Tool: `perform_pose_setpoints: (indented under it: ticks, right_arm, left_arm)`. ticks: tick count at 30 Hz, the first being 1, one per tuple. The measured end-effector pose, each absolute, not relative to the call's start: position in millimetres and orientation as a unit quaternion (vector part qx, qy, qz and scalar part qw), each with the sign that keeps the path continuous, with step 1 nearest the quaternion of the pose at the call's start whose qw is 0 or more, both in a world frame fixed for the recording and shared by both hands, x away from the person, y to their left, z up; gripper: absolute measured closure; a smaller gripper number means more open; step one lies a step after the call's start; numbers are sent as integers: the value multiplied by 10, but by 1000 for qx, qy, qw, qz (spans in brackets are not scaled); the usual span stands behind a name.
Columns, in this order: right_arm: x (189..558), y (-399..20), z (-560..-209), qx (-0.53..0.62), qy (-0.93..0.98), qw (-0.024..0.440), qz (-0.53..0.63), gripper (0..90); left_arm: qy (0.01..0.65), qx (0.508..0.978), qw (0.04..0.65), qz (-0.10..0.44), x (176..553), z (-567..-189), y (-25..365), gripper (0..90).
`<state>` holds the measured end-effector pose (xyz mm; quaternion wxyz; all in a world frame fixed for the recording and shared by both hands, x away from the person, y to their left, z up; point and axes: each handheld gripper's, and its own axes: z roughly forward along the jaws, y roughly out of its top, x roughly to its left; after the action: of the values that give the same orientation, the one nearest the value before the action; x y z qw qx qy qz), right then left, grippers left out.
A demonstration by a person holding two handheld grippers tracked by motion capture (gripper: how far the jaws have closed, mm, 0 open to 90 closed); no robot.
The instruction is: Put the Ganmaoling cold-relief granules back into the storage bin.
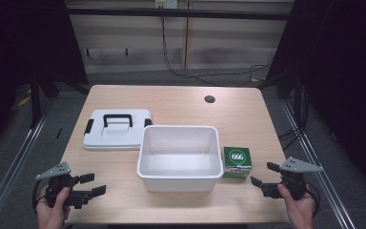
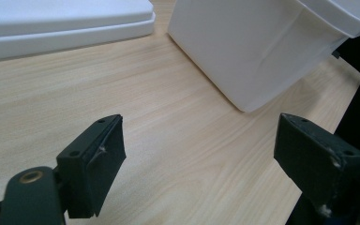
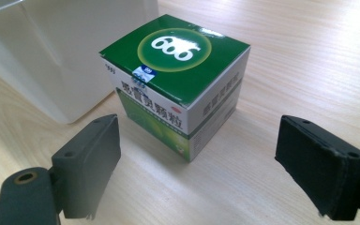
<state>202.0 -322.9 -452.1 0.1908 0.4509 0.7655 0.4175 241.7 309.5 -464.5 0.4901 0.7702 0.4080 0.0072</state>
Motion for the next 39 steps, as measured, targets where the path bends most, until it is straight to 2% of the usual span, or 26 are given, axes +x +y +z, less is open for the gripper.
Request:
perform_pose_setpoints:
  ticks: [9, 15, 21, 31, 39]
  right_arm:
    - [2059, -3202, -4540, 442, 781, 160, 413, 139]
    - [2070, -3237, -4523, 448, 781, 117, 420, 160]
    - [2069, -3220, -4435, 436, 793, 128, 406, 141]
    - [2172, -3221, -4295, 397, 822, 110, 393, 138]
    - [2238, -3169, -4219, 371, 833, 124, 392, 135]
  left_arm:
    - [409, 770, 490, 8, 2418, -4650, 3100, 166]
    - [410, 769, 490, 9, 2416, -4644, 3101, 167]
    - [404, 772, 490, 9, 2411, -4638, 3098, 167]
    - [406, 772, 489, 9, 2412, -4642, 3092, 166]
    - [409, 770, 489, 11, 2410, -4646, 3100, 166]
